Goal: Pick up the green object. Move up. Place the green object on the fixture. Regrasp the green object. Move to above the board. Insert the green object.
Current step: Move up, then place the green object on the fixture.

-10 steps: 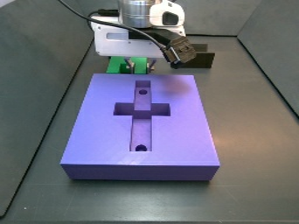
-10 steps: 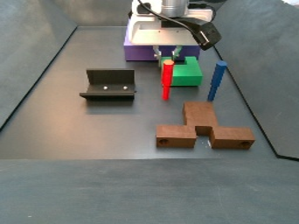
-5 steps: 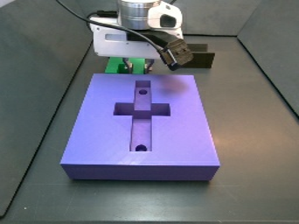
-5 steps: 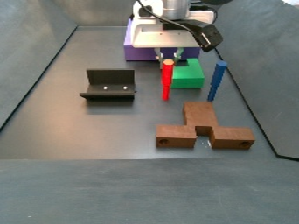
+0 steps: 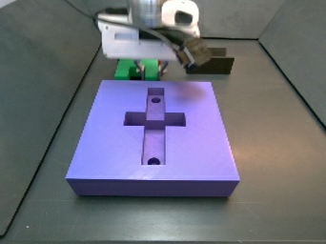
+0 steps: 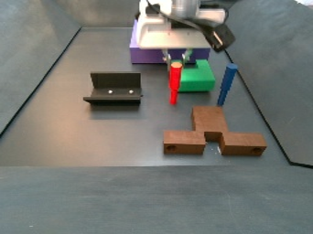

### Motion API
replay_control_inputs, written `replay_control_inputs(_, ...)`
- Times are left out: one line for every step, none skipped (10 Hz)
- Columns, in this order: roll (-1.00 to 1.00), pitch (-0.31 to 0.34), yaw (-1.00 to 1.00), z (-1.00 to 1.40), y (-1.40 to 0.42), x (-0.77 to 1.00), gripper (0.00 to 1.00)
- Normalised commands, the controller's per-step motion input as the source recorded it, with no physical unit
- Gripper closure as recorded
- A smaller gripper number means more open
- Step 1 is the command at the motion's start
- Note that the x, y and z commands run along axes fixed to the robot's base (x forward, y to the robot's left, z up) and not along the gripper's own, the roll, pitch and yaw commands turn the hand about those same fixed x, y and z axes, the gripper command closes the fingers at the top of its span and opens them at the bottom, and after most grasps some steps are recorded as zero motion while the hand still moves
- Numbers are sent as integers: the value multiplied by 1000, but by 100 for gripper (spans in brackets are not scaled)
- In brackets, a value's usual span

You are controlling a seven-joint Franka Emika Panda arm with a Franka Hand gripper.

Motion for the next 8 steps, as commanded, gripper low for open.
replay_control_inputs(-29,41,-46,617,-45,-54,100)
replay_control_inputs(-72,27,-24,314,-16,-20,100)
replay_control_inputs(0,0,0,0,-54,0,100)
replay_control_inputs(-66,26,-309,63,-140,291,100)
replay_control_inputs(-737,6,-386,414,-163,594,100)
replay_control_inputs(-880,126,-334,546,-89,757,100)
replay_control_inputs(-894,183,-291,560,-74,829,100)
replay_control_inputs(-866,186,-260,511,-57,877,100)
